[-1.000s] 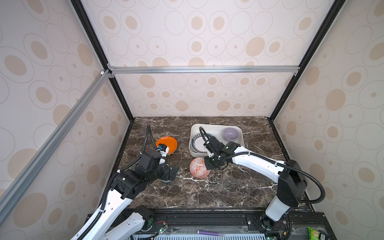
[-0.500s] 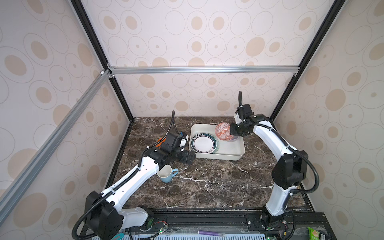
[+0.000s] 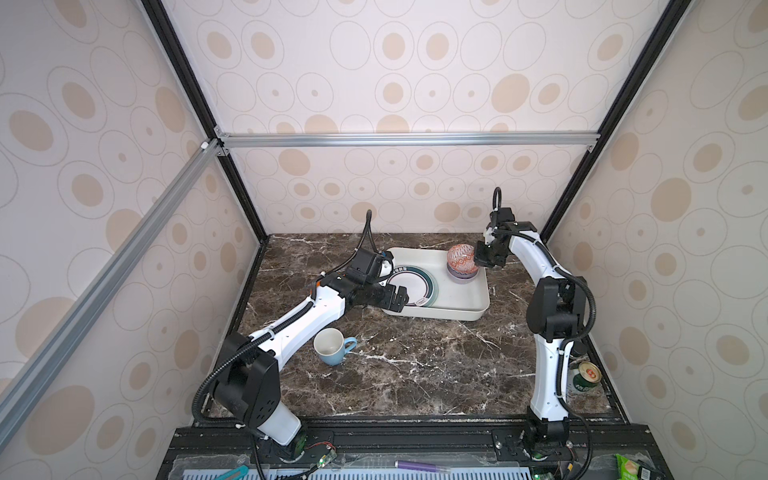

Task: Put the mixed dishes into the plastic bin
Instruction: 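Lift the red patterned bowl and carry it onto the lavender bowl in the bin, then lower the red patterned bowl into the lavender bowl and hold it there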

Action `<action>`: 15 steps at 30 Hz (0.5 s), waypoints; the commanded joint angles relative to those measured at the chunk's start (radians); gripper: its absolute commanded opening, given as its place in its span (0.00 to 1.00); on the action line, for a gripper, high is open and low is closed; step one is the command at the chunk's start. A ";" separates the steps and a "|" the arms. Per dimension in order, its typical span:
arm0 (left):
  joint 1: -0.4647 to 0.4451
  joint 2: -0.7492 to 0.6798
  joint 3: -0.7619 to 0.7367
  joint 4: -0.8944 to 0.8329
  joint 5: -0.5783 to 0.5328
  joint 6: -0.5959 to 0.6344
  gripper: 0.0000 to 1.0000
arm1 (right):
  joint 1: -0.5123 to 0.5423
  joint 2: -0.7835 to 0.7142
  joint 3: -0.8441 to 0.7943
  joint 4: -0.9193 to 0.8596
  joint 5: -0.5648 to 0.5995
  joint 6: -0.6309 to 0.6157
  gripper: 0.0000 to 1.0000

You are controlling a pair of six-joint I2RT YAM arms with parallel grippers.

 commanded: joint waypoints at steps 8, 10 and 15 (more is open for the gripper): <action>-0.004 -0.013 0.024 0.014 0.014 0.029 0.99 | 0.009 0.029 0.055 -0.022 -0.042 -0.016 0.20; -0.004 -0.024 0.014 0.011 0.008 0.031 0.99 | 0.009 0.029 0.057 -0.025 -0.040 -0.015 0.24; -0.005 -0.048 -0.004 0.008 0.007 0.032 0.99 | 0.009 0.026 0.062 -0.046 -0.031 -0.018 0.35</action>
